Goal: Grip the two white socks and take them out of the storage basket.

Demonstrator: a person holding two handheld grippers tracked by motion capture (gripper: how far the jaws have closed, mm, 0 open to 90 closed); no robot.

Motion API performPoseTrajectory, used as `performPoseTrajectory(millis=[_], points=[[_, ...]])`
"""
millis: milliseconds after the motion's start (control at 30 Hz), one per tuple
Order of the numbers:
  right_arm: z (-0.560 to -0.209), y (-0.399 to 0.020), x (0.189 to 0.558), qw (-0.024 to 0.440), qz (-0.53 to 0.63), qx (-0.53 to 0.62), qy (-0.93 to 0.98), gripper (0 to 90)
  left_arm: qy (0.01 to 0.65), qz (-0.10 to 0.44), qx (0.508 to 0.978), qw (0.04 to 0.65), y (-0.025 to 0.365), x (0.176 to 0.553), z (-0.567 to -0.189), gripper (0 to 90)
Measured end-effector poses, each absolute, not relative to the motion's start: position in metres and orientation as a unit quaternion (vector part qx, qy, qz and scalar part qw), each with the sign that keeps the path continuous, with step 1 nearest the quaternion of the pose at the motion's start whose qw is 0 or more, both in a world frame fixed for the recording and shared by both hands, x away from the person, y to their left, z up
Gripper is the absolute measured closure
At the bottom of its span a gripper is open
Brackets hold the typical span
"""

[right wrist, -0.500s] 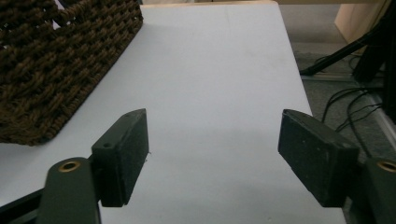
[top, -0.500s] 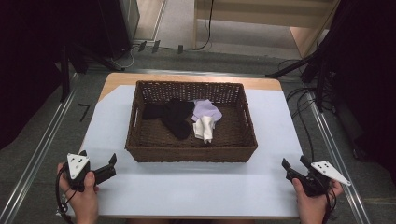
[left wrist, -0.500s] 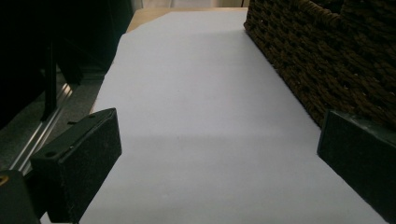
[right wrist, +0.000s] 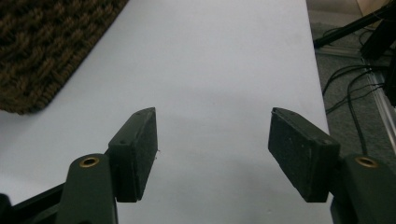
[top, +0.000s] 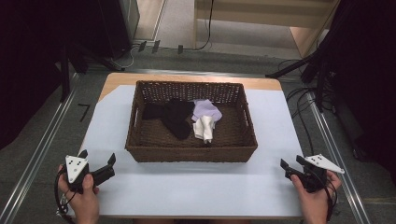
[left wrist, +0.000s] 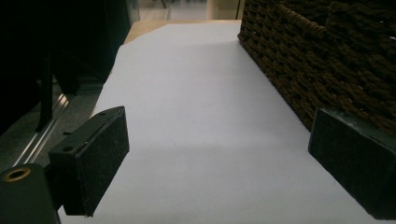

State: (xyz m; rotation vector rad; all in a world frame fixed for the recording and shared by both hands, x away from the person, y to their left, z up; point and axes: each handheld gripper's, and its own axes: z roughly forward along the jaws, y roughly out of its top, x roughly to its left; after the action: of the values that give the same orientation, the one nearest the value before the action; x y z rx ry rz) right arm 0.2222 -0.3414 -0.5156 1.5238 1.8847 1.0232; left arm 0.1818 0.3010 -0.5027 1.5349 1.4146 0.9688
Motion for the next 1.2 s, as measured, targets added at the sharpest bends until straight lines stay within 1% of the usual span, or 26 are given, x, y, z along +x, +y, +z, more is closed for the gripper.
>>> performPoseTrajectory(millis=[100,233,433,633,733,967,1033,1200], points=[[-0.504,-0.342,0.229,0.235,0.349,0.552,0.720,31.8,0.557,0.380,0.613,0.412,0.302,0.182,-0.503,5.8],[-0.484,-0.336,0.237,0.210,0.311,0.516,0.770,25.8,0.560,0.372,0.614,0.413,0.302,0.183,-0.503,0.0],[-0.457,-0.322,0.257,0.165,0.243,0.464,0.836,21.1,0.561,0.367,0.613,0.420,0.303,0.183,-0.503,0.0],[-0.441,-0.305,0.278,0.121,0.180,0.418,0.882,20.5,0.560,0.363,0.611,0.426,0.303,0.183,-0.503,0.0],[-0.434,-0.295,0.288,0.115,0.146,0.395,0.900,20.2,0.561,0.361,0.611,0.426,0.303,0.184,-0.503,0.0],[-0.427,-0.286,0.308,0.094,0.116,0.369,0.918,20.1,0.556,0.363,0.614,0.426,0.303,0.183,-0.503,0.0],[-0.426,-0.284,0.312,0.096,0.116,0.357,0.922,22.3,0.556,0.364,0.615,0.424,0.303,0.182,-0.503,0.0],[-0.419,-0.277,0.319,0.097,0.098,0.332,0.933,22.3,0.555,0.364,0.617,0.423,0.303,0.183,-0.503,0.0]])
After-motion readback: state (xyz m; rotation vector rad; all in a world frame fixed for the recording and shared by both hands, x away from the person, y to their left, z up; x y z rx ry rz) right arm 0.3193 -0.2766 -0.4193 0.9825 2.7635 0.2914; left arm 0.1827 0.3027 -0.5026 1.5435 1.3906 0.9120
